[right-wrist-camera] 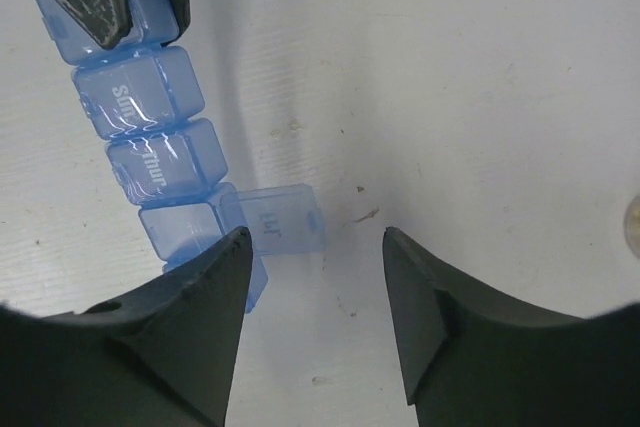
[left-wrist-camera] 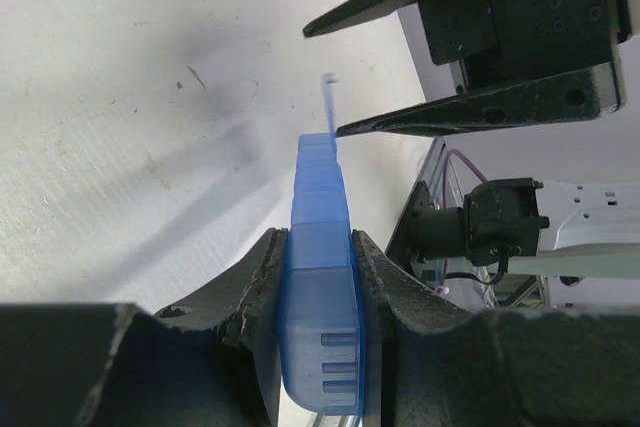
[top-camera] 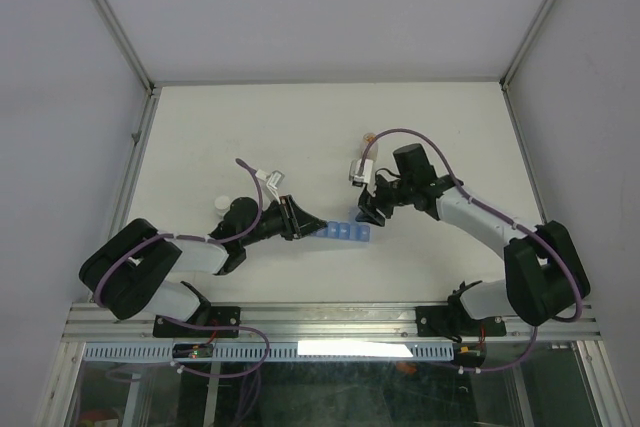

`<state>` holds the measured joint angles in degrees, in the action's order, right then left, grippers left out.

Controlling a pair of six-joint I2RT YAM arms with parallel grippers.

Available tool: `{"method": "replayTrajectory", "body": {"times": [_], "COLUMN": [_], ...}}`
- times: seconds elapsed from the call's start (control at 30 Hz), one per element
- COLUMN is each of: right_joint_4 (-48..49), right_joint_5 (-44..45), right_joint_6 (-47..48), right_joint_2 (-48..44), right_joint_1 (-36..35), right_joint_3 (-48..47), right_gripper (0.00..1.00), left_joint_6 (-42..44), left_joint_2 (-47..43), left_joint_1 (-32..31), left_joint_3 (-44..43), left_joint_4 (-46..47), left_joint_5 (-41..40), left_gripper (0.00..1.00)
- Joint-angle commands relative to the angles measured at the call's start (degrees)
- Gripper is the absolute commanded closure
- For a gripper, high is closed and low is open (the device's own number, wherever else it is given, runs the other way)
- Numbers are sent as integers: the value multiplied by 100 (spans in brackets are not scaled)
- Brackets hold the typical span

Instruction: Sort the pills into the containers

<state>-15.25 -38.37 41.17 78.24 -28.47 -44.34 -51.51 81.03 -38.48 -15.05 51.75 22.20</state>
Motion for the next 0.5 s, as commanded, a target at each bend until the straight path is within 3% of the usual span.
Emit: {"method": "replayTrajectory", "body": {"times": [0.0, 0.17, 0.47], "right_joint_4": [-383, -1237, -1407], "right_joint_5": [-698, -1482, -1796], "right_joint_6": [-20, 252, 117], "right_joint_2": [-107, -286, -468], "right_joint_1": [414, 1138, 1692], "right_joint_3": [-571, -937, -1038], "right_gripper": [38, 31, 30], "left_joint_6": [119, -185, -417], "left_joint_2": [131, 735, 1858], "left_joint_1": [254, 751, 1123], "left_joint_3": [-161, -460, -1648], "left_joint_4": [457, 645, 376], "left_joint_5": [129, 460, 935], "left_gripper": [100, 100, 100]}}
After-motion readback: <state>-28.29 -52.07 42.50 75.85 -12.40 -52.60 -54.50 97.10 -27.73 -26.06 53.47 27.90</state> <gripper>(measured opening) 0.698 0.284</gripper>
